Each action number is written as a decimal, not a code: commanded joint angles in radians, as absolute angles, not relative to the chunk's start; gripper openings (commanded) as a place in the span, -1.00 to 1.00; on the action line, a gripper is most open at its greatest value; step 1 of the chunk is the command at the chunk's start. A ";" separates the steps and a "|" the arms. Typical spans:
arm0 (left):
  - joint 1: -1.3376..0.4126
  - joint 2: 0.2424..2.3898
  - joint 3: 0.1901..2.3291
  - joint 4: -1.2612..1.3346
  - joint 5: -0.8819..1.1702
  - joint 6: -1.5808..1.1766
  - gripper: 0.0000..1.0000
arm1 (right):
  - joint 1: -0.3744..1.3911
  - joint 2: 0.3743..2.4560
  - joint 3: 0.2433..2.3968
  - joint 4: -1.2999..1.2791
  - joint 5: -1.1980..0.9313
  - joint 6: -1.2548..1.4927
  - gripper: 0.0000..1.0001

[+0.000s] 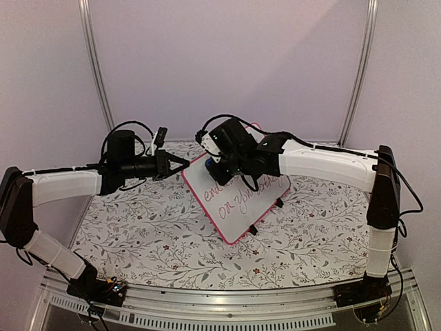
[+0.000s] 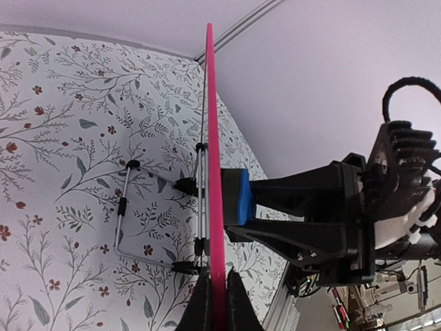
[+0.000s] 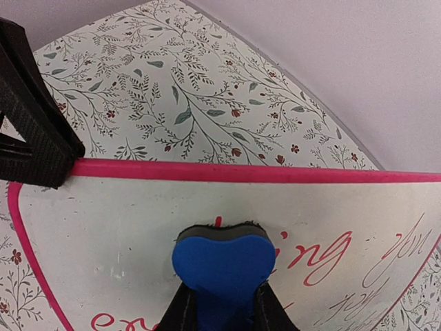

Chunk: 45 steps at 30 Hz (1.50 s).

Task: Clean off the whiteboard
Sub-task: Erase the whiteboard at the center of the board.

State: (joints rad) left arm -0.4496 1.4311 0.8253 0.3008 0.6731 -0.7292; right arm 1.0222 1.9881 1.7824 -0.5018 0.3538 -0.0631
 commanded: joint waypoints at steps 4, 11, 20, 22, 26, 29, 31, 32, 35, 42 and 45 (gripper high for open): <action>-0.477 1.417 0.827 0.351 0.747 -0.717 -1.00 | 1.074 1.980 1.737 -0.464 0.302 -0.106 -0.89; -0.477 1.419 0.827 0.348 0.745 -0.716 -1.00 | 1.091 1.949 1.691 -0.450 0.296 -0.108 -0.88; -0.477 1.422 0.827 0.348 0.744 -0.716 -1.00 | 1.105 1.936 1.660 -0.449 0.285 -0.108 -0.88; -0.476 1.424 0.828 0.349 0.744 -0.715 -1.00 | 1.107 1.940 1.658 -0.451 0.282 -0.109 -0.88; -0.476 1.424 0.827 0.348 0.744 -0.715 -1.00 | 1.115 1.938 1.650 -0.454 0.289 -0.109 -0.88; -0.477 1.424 0.827 0.348 0.744 -0.714 -1.00 | 1.117 1.936 1.647 -0.463 0.298 -0.106 -0.88; -0.476 1.424 0.827 0.349 0.744 -0.714 -1.00 | 1.118 1.934 1.644 -0.470 0.301 -0.106 -0.88; -0.476 1.423 0.827 0.348 0.744 -0.714 -1.00 | 1.118 1.932 1.641 -0.473 0.300 -0.106 -0.88; -0.476 1.421 0.827 0.348 0.744 -0.713 -1.00 | 1.120 1.923 1.630 -0.477 0.292 -0.103 -0.88; -0.477 1.421 0.827 0.348 0.742 -0.713 -1.00 | 1.086 1.876 1.634 -0.454 0.296 -0.090 -0.89; -0.478 1.419 0.827 0.346 0.741 -0.711 -1.00 | 1.049 1.862 1.651 -0.444 0.311 -0.082 -0.89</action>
